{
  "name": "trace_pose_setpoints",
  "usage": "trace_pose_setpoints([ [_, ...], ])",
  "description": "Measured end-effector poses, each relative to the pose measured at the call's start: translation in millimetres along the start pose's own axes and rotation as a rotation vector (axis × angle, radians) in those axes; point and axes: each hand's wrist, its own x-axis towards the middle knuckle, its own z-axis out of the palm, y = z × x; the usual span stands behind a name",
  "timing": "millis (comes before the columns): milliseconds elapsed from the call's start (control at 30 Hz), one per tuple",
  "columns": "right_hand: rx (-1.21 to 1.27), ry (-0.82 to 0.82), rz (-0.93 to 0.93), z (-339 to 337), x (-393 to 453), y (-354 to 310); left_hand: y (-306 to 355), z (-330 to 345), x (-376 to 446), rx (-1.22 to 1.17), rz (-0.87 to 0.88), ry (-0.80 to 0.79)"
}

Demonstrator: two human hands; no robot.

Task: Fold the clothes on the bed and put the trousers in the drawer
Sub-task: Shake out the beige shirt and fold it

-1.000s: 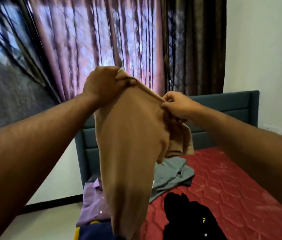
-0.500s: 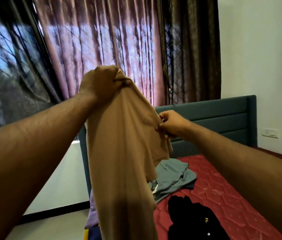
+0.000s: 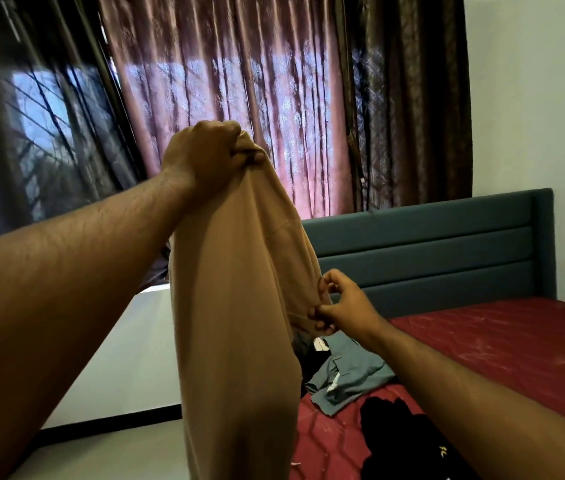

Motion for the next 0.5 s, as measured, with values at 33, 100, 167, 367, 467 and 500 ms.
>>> trace_pose_setpoints([
  [33, -0.02, 0.007, 0.001, 4.1, 0.8, 2.1, -1.1, 0.5, 1.3, 0.005, 0.003, -0.005],
  [100, -0.004, 0.039, -0.004, 12.6, 3.7, 3.7, -2.8, 0.8, 2.4, 0.011, 0.0, -0.011],
  [167, 0.013, 0.07, -0.029, 19.0, 6.8, 3.9, -4.5, 2.2, 3.1, 0.012, -0.005, -0.006],
  [367, -0.086, 0.054, -0.005, 30.9, 20.1, 10.6, -7.8, 4.1, 3.3, 0.034, 0.01, 0.001],
  [467, -0.212, 0.097, 0.051, -2.1, 35.8, 7.7, -19.7, 3.0, 2.3, 0.081, 0.033, -0.026],
  [500, -0.298, 0.092, 0.059, -21.9, 41.8, 1.3, -24.8, 3.3, -0.1, 0.095, 0.04, -0.037],
])
